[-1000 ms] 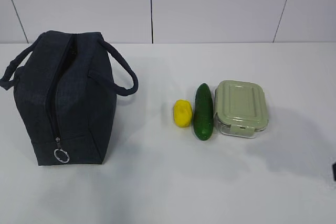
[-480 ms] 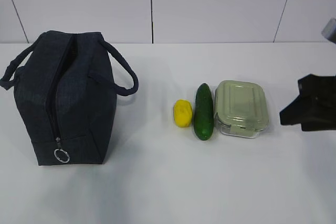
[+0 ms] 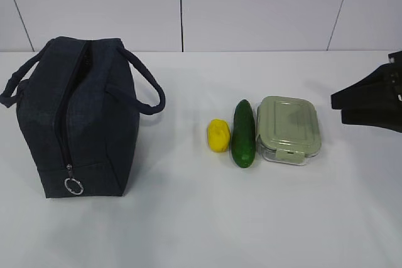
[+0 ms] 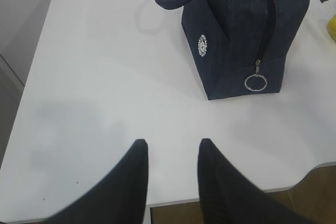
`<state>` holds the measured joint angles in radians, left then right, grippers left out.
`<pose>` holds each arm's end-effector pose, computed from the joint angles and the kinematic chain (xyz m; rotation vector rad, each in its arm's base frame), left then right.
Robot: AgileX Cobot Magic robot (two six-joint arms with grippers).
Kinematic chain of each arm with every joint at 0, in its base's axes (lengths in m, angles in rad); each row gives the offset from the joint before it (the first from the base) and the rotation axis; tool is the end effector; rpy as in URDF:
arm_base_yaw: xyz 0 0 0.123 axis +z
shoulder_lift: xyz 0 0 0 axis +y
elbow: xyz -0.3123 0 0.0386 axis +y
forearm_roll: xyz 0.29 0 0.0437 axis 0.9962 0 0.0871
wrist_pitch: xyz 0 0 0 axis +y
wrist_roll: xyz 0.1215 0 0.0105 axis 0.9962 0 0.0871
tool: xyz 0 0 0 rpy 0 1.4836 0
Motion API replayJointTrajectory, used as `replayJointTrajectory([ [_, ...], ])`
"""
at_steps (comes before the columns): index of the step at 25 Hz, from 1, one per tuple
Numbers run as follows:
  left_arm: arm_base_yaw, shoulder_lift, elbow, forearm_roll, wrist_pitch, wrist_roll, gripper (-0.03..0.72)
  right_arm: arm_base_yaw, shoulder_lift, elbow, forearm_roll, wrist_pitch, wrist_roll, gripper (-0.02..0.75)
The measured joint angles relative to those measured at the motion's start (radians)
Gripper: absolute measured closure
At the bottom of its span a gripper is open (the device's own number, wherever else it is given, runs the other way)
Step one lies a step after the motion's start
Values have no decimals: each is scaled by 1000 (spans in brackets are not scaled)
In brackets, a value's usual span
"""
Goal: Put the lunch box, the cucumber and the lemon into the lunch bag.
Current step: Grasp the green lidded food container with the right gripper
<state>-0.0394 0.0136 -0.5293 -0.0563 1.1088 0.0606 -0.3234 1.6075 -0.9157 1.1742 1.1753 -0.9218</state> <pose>0.0252 -0.0071 0.2878 0.1085 2.0730 -0.0547 0.3318 -0.0017 0.2199 0.0270 2.4139 1.2370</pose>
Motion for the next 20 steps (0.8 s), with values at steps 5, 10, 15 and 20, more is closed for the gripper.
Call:
replayJointTrajectory([
  [5, 0, 0, 0, 0, 0, 0, 454, -65, 104, 0, 38, -2, -62, 370],
  [10, 0, 0, 0, 0, 0, 0, 454, -68, 122, 0, 38, -2, -72, 370],
  [15, 0, 0, 0, 0, 0, 0, 454, -68, 122, 0, 46, -2, -72, 370],
  [20, 0, 0, 0, 0, 0, 0, 454, -68, 122, -5, 50, -2, -35, 370],
])
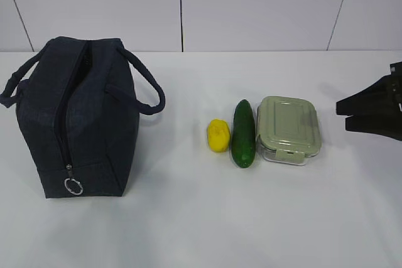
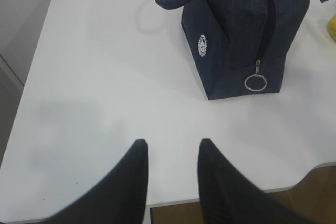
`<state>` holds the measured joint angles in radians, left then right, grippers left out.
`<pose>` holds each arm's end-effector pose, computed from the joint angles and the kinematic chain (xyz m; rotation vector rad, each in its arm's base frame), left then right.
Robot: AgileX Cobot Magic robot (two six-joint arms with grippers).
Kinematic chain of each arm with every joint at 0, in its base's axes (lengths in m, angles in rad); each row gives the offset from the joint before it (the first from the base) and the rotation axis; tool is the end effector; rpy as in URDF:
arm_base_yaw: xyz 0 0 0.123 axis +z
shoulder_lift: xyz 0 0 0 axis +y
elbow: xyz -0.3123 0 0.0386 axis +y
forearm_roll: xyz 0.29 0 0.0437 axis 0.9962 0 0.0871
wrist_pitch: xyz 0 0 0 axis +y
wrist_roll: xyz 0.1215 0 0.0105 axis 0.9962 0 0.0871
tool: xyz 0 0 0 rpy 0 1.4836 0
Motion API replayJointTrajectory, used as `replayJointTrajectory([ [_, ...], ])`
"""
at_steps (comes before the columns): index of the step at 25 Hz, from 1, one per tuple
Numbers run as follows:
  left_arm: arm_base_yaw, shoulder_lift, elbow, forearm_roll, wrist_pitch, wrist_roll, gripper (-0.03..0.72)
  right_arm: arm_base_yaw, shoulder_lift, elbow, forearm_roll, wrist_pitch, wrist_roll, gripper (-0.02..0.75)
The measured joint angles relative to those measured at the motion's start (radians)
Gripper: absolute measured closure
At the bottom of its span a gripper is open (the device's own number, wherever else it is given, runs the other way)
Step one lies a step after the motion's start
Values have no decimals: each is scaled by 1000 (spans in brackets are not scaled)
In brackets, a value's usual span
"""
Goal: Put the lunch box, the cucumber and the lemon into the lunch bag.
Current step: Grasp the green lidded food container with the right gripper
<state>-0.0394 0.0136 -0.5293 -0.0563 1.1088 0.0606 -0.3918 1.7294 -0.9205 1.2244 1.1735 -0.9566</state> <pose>0.0252 -0.0071 0.2878 0.1085 2.0730 -0.0547 0.3448 -0.0280 0.1859 0.1896 2.4048 1.2937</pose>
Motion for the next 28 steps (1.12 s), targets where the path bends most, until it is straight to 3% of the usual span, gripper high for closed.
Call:
replayJointTrajectory([
  [5, 0, 0, 0, 0, 0, 0, 453, 0, 2, -52, -2, 0, 2, 348],
  [12, 0, 0, 0, 0, 0, 0, 452, 0, 12, -134, -18, 0, 2, 188],
  [28, 0, 0, 0, 0, 0, 0, 452, 0, 315, -261, -46, 2, 5, 170],
])
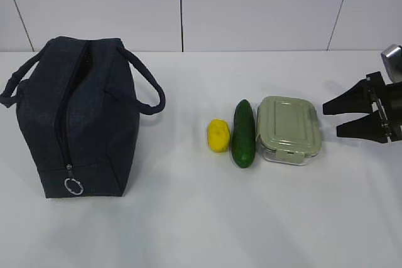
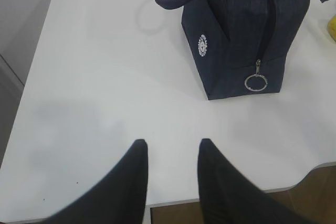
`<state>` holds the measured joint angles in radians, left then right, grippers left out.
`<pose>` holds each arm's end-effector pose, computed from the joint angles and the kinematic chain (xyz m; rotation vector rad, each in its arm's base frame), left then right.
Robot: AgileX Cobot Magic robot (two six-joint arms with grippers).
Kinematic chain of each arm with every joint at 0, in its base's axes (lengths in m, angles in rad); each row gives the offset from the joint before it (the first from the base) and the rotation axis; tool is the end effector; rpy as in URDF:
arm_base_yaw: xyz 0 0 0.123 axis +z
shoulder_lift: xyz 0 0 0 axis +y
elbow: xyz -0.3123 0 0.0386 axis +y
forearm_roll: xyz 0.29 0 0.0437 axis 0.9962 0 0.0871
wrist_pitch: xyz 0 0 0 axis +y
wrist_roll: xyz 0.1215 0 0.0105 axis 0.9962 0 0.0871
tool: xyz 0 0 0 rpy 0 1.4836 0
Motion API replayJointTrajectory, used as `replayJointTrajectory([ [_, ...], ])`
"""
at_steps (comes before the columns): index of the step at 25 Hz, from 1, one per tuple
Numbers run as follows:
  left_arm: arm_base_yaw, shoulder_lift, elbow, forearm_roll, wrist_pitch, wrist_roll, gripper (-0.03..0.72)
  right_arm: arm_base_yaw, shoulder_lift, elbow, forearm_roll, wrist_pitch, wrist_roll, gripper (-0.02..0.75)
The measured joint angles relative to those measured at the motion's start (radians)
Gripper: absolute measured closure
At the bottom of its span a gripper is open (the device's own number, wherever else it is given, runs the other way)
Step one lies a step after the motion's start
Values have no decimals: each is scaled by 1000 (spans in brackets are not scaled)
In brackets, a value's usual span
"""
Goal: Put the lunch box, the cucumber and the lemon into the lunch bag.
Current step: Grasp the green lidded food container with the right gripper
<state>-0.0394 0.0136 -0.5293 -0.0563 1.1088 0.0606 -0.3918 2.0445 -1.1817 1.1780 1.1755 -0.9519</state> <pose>0.0252 -0.0071 0.2878 0.1085 2.0730 -0.0547 0.4111 -0.0573 0.1278 0.1975 2.4772 1.3111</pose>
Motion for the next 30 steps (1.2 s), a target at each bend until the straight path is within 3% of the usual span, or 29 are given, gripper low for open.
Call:
replayJointTrajectory([
  [11, 0, 0, 0, 0, 0, 0, 450, 0, 140, -145, 11, -2, 3, 170],
  [30, 0, 0, 0, 0, 0, 0, 450, 63, 193, -151, 52, -2, -6, 170],
])
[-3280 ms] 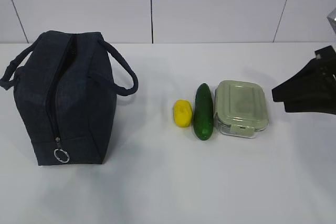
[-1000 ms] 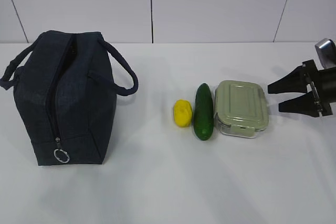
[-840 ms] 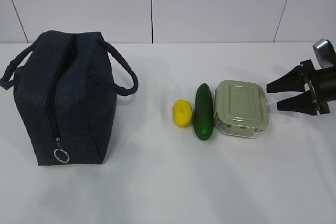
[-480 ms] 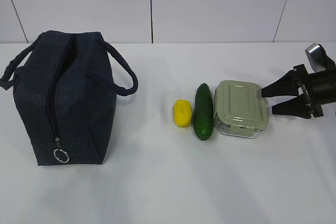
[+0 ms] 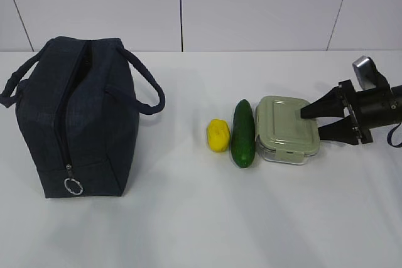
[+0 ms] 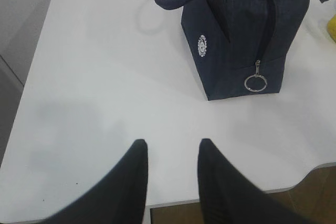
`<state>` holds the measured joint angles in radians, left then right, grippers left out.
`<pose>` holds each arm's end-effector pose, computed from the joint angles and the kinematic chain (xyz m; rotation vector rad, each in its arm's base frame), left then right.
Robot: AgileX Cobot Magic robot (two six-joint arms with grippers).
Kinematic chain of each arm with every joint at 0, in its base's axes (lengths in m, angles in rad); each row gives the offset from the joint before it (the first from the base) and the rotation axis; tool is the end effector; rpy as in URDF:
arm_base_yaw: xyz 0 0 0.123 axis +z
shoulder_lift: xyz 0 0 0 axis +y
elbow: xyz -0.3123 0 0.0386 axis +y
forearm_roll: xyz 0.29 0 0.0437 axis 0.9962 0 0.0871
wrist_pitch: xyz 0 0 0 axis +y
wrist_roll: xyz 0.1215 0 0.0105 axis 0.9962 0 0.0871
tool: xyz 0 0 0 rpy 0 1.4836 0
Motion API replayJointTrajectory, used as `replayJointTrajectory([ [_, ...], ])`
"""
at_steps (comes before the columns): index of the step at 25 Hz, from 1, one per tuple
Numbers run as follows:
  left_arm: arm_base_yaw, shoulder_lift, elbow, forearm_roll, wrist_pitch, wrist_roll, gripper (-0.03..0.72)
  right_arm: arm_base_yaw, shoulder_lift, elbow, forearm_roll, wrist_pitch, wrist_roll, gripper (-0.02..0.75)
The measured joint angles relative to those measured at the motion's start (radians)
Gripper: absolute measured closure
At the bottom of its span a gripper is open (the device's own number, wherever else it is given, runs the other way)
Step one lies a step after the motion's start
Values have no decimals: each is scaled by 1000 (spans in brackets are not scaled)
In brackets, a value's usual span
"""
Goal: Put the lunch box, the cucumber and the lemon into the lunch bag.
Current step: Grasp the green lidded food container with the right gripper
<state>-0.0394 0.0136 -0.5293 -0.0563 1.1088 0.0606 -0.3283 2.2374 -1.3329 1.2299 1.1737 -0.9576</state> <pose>0.0252 -0.0071 0.2878 0.1085 2.0730 -0.0547 0.4524 -0.0421 0.0836 0.1892 2.4782 1.3846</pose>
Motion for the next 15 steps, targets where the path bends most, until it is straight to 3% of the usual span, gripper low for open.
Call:
replayJointTrajectory([
  [15, 0, 0, 0, 0, 0, 0, 450, 10, 37, 0, 53, -2, -17, 170],
])
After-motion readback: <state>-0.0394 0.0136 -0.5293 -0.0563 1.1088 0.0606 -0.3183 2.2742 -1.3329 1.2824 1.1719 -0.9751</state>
